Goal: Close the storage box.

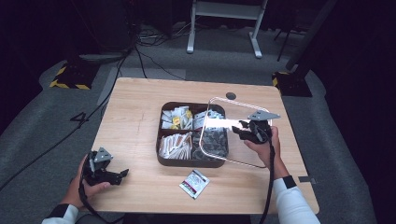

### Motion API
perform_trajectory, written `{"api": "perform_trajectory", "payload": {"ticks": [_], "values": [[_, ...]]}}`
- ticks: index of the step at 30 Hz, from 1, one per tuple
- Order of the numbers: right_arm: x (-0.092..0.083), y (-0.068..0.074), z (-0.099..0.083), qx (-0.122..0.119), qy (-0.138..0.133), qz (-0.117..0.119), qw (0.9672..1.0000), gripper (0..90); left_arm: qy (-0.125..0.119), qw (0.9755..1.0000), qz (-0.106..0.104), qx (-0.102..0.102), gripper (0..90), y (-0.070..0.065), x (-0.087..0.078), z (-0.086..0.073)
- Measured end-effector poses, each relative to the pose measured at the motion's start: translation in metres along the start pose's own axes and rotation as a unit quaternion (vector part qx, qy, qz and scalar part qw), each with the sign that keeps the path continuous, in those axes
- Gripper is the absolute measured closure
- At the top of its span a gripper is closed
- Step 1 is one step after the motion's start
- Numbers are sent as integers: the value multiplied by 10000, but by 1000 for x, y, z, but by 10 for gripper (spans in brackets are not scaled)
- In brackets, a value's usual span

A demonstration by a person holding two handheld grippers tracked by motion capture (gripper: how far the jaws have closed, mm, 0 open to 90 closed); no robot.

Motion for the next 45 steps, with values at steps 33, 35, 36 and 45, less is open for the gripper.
{"api": "perform_trajectory", "payload": {"ticks": [33, 35, 36, 45], "values": [[91, 80, 48, -458, 250, 666, 9964, 591, 5, 10000, -1, 5, 5, 0, 0, 0], [93, 79, 50, -445, 247, 676, 9964, 592, 8, 10000, -4, -2, 5, 0, 0, 0], [94, 79, 52, -448, 231, 683, 9964, 592, 5, 10000, 0, 6, 5, 0, 0, 0], [106, 85, 60, -534, 257, 759, 9954, 592, 3, 10000, 0, 3, 5, 0, 0, 0]]}}
Point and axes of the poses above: each handheld gripper's, and its own axes: x roughly forward along the jaws, z roughly out of its top, y roughly to its left, the point moved 7 cm from there along x, roughly forward along the jaws, and after that the axes turned 9 degrees about -x, right-handed, at the moved point
